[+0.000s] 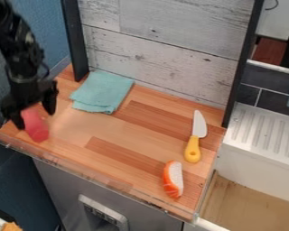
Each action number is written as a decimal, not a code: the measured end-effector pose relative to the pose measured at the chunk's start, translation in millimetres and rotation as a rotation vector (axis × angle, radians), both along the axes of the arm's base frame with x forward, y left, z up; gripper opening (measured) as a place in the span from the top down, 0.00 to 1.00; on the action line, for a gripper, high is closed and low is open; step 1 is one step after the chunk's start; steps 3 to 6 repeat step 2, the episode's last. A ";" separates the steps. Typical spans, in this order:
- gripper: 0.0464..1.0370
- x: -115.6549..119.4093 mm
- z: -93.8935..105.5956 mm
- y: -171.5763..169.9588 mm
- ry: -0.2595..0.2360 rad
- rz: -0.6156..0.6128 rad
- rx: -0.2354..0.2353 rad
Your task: Mettre un objet rouge au coin du table
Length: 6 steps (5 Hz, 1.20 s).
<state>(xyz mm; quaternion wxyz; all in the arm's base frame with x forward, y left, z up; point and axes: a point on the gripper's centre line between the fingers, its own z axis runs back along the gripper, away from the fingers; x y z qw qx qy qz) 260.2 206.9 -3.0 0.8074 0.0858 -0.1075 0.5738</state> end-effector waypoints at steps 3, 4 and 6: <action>0.04 8.6 31.0 -6.6 -0.010 0.037 0.042; 0.04 8.6 31.0 -6.6 -0.010 0.037 0.042; 0.04 8.6 31.0 -6.6 -0.010 0.037 0.042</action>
